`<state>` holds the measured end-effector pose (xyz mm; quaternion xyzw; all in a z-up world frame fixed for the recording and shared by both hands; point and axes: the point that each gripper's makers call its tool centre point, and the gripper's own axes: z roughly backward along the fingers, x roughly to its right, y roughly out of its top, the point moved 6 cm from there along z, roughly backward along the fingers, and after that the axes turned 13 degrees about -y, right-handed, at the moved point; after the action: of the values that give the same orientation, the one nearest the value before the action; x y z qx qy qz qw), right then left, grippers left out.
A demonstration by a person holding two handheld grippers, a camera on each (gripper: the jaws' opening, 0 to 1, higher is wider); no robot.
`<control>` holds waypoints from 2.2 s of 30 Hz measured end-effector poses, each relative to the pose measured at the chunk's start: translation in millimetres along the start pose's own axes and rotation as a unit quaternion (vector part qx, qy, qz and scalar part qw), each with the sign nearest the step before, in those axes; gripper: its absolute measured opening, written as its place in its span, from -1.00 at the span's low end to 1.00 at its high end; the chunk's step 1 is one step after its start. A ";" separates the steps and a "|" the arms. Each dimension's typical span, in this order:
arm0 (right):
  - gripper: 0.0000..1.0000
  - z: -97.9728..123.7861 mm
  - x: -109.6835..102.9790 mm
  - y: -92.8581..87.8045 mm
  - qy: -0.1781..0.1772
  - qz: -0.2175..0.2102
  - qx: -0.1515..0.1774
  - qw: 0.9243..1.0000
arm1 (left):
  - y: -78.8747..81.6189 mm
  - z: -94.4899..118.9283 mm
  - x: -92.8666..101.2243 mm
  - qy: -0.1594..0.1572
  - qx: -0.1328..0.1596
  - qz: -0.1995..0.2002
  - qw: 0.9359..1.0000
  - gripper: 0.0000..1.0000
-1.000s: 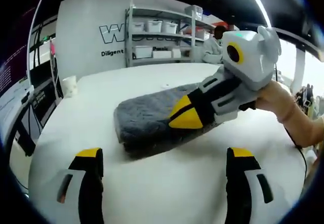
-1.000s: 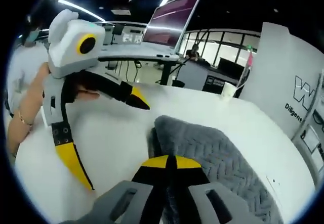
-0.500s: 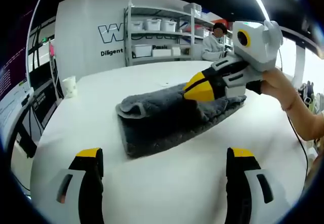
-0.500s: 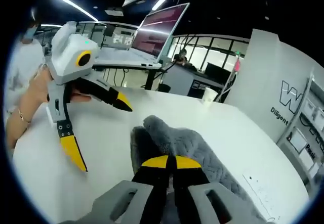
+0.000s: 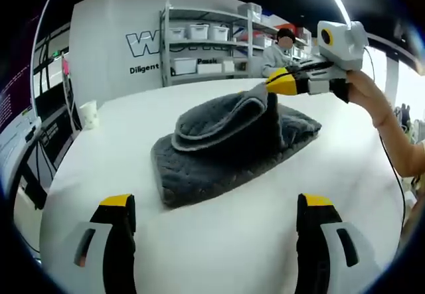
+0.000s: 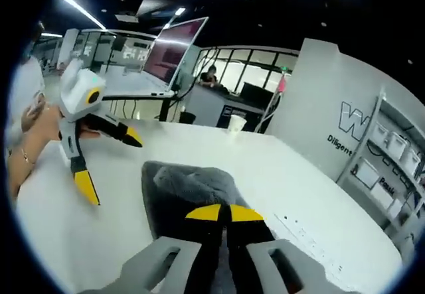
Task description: Open the folded towel by lifting each exposed corner and separating the folded layers until the towel lies flat within the target outline without major curled edges
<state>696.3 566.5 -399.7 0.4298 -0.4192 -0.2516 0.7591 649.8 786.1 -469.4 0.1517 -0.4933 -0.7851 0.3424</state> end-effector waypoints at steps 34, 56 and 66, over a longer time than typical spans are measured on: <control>-1.00 124.9 134.6 -42.3 -0.196 -0.038 0.000 0.980 | -3.1 -4.9 -2.7 0.001 -0.021 -0.001 1.000 0.98; -1.00 164.4 179.9 -160.3 -0.273 -0.048 -0.124 0.953 | -9.3 -1.8 7.6 0.004 -0.026 -0.005 1.000 0.98; -1.00 172.8 184.2 -216.8 -0.284 -0.071 -0.178 0.940 | -8.7 -4.4 6.0 0.000 -0.032 -0.009 0.999 0.98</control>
<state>640.3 244.1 -461.3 0.2271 -0.5340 -0.4866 0.6531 644.6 781.4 -478.5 0.1451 -0.4665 -0.8036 0.3399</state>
